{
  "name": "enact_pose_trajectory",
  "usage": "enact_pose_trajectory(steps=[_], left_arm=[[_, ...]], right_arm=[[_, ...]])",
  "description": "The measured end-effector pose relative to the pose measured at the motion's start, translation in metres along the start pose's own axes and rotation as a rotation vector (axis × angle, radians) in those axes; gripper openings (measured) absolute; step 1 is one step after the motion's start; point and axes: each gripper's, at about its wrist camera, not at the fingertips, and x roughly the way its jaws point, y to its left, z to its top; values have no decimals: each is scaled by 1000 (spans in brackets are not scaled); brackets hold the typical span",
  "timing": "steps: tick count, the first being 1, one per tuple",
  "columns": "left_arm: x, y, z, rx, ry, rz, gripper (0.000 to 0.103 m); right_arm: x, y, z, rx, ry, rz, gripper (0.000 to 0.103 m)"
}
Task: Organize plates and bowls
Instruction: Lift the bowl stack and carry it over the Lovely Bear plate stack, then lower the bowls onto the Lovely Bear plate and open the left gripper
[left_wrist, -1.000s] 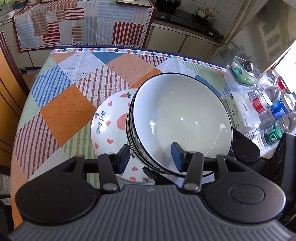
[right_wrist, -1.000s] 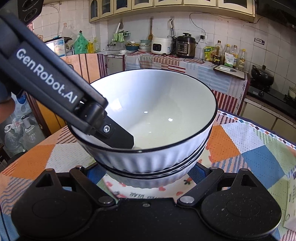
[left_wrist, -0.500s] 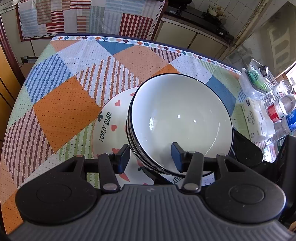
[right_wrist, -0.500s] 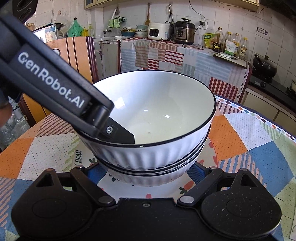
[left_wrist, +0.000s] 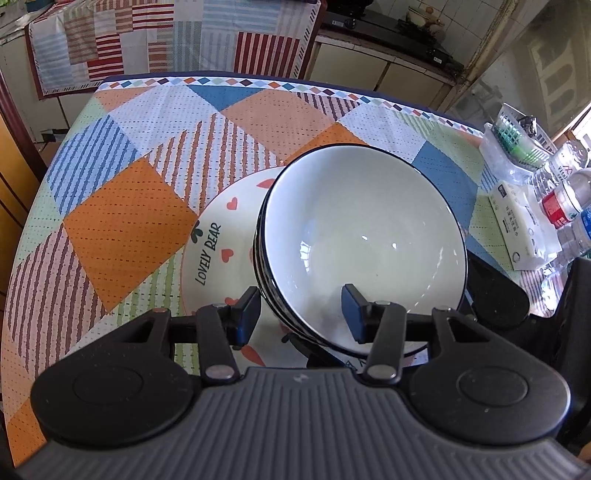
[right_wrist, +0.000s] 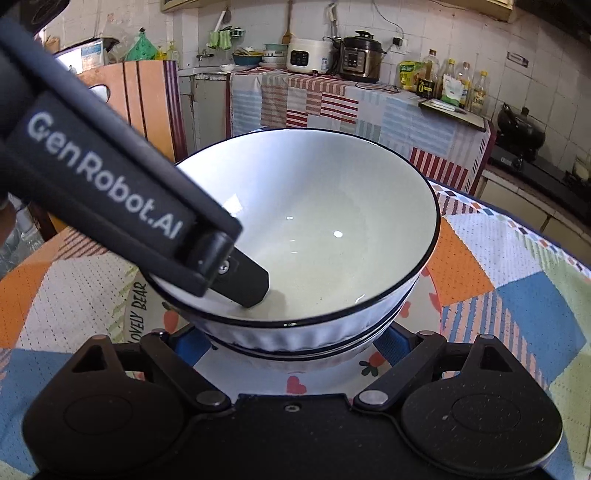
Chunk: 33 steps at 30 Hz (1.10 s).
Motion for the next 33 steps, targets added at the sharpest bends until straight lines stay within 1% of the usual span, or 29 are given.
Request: enact_pose_trajectory(steps=[5, 8, 11, 15, 18, 21, 23, 26, 31, 33], left_arm=[[-6, 1, -4, -9, -26, 3, 46], [-15, -1, -8, 8, -57, 20, 47], [-30, -4, -10, 26, -102, 33, 50], [-54, -5, -15, 28, -162, 32, 52], [-72, -6, -20, 32, -197, 38, 52], [-89, -8, -29, 47, -228, 47, 53], [-100, -9, -35, 63, -243, 53, 54], [-117, -8, -47, 63, -250, 47, 55], [-145, -4, -65, 44, -260, 40, 58], [-156, -3, -73, 35, -260, 41, 60]], right_arm=[[-3, 1, 3, 41, 21, -8, 94], [-11, 0, 5, 91, 38, 10, 94], [-20, 1, 2, 119, 41, -1, 94], [-35, 4, -3, 140, 50, -26, 94], [-48, 8, -5, 151, 46, -81, 94], [-61, 12, -6, 179, 65, -122, 94], [-70, 15, -5, 197, 90, -142, 94], [-90, 25, -7, 200, 96, -150, 94], [-130, 34, -6, 228, 48, -165, 94], [-142, 34, -4, 246, 43, -165, 94]])
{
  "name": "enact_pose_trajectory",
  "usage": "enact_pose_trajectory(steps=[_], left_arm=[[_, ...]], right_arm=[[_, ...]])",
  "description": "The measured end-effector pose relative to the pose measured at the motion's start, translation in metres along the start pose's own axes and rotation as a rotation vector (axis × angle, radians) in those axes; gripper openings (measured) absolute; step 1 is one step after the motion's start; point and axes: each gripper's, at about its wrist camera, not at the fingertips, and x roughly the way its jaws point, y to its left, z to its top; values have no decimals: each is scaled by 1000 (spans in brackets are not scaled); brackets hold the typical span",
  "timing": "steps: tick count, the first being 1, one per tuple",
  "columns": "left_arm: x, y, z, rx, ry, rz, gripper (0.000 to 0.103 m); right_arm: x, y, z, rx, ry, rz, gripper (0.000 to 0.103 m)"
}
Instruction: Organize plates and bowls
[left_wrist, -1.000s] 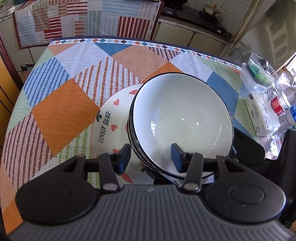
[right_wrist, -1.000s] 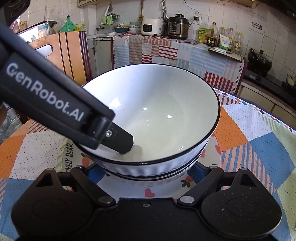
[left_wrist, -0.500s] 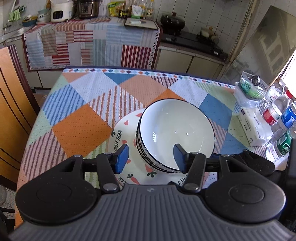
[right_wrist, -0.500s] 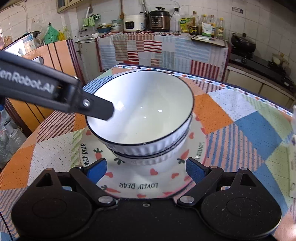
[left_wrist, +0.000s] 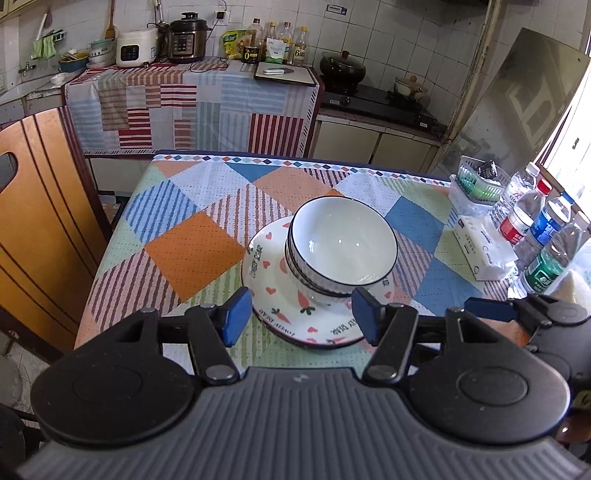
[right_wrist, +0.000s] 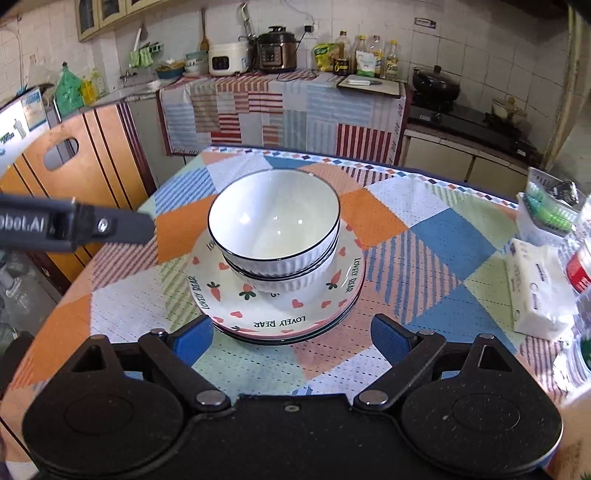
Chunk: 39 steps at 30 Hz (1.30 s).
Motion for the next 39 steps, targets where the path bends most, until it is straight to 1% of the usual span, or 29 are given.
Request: enact_pose_trajectory(steps=[5, 7, 12, 14, 17, 20, 22, 24, 26, 28, 29, 33, 36, 39], left_arm=[[-24, 2, -11, -16, 5, -6, 65], [-31, 2, -16, -25, 11, -4, 70], [-42, -2, -26, -14, 36, 1, 71], [-46, -5, -30, -8, 37, 5, 71], [-50, -5, -35, -18, 37, 0, 72], [-55, -5, -38, -33, 28, 7, 77], [-57, -6, -40, -35, 22, 12, 83], [-57, -7, -42, -38, 20, 19, 85], [-56, -9, -42, -33, 19, 27, 91], [-55, -11, -44, -25, 14, 41, 100], [-55, -11, -45, -24, 10, 50, 103], [-52, -13, -48, -18, 13, 58, 103], [-54, -17, -50, -2, -1, 73, 103], [-59, -17, -51, -24, -14, 63, 103]], right_arm=[[-27, -2, -4, 33, -11, -23, 94], [-35, -2, -7, 37, -18, -40, 94], [-53, -1, -14, 54, -19, -75, 95], [-58, -1, -16, 64, -5, -99, 95], [-67, 0, -21, 64, 16, -111, 96], [-76, 1, -26, 67, 15, -116, 96], [-80, 2, -27, 64, 9, -123, 96], [-84, 2, -29, 59, 3, -136, 96], [-87, 3, -30, 53, -6, -151, 96], [-90, 4, -32, 49, -11, -163, 96], [-91, 3, -32, 50, -13, -167, 96], [-93, 0, -33, 69, -18, -175, 96], [-93, -2, -36, 78, -22, -185, 96], [-93, -2, -39, 68, -18, -197, 96]])
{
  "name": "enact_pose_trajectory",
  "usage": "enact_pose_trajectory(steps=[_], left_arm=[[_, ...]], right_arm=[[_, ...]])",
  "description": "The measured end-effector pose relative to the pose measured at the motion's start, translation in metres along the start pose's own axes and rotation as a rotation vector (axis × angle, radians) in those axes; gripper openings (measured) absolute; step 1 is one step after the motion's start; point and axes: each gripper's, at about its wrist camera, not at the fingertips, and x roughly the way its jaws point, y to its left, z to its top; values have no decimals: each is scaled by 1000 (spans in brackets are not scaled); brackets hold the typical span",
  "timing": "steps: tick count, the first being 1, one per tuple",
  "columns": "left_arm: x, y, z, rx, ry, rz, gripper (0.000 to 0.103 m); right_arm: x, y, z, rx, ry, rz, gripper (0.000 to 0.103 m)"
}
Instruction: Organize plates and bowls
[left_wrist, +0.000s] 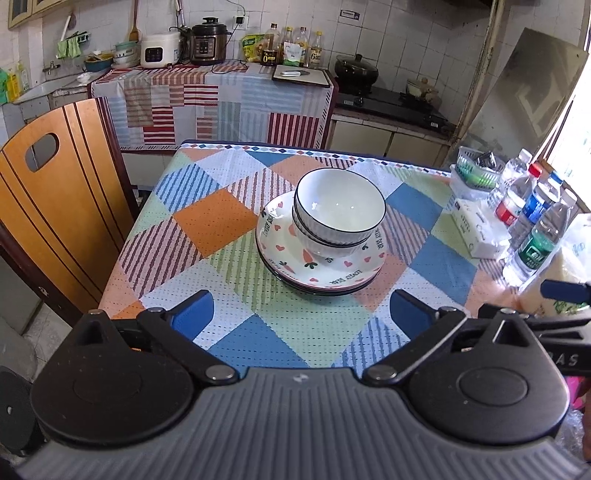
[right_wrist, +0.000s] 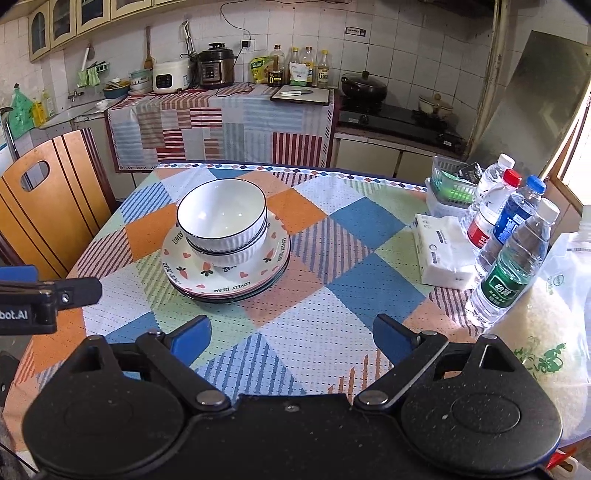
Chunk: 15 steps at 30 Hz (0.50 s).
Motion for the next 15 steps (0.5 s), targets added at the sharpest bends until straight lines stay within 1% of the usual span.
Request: enact_pose_trajectory(steps=[3, 11, 13, 15], left_arm=[[-3, 0, -1, -8, 1, 1, 103], [-8, -9, -8, 32, -4, 38, 103], [-9, -11, -9, 36, -11, 44, 103], [-9, -12, -11, 37, -18, 43, 103]], right_arm=[[-1, -2, -5, 10, 7, -1, 96], [-4, -3, -10, 18, 2, -10, 96], [-6, -4, -10, 25, -5, -8, 96], [-9, -5, -10, 42, -28, -24, 96]])
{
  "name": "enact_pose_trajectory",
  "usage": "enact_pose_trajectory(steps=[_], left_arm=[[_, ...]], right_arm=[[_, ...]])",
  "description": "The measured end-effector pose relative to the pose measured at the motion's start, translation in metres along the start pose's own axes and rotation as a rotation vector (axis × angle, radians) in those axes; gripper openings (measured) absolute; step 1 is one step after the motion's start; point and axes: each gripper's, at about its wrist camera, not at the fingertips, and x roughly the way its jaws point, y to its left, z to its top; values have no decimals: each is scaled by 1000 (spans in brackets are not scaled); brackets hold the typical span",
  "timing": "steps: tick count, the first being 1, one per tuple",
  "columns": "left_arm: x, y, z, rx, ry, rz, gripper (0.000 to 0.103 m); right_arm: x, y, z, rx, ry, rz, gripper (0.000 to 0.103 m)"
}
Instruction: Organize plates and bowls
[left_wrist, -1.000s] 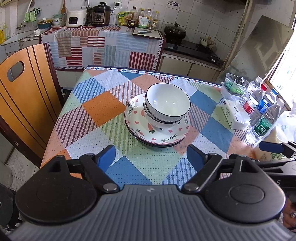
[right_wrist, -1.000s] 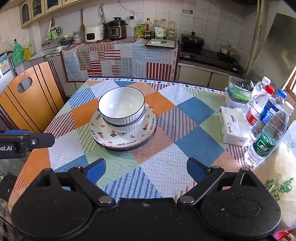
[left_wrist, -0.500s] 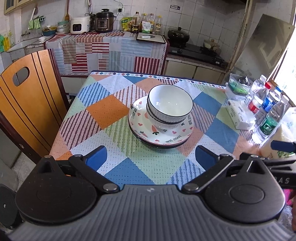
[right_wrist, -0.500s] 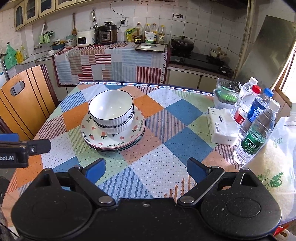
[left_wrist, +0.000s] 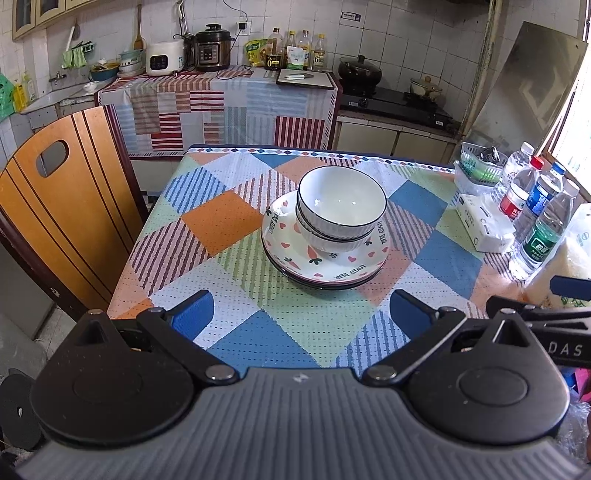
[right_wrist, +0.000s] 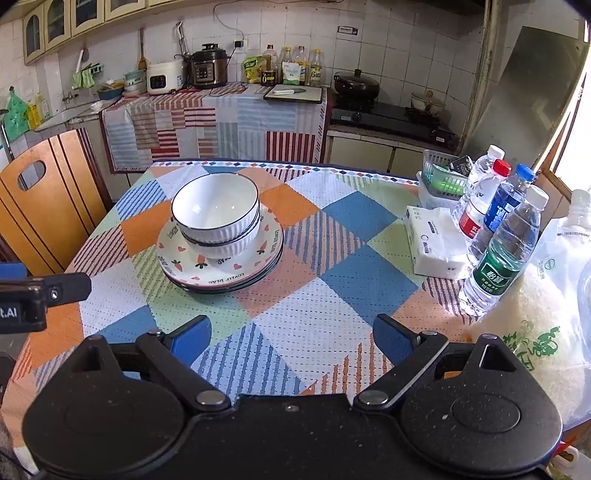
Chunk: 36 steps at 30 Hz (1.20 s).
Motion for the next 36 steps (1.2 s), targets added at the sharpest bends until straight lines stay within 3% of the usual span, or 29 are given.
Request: enact_pose_trajectory(steps=[7, 13, 20, 36], left_arm=[[2, -7, -4, 25, 3, 21, 103], [0, -13, -6, 40, -36, 68, 103], [-1, -11, -6, 26, -26, 91, 103], [-1, -6, -6, 3, -12, 88, 103]], right_arm=[[-5, -1, 0, 16, -29, -20, 96], [-4, -1, -2, 20, -17, -16, 96], [3, -1, -5, 13, 11, -9, 96], [6, 0, -11, 21, 30, 7, 96]])
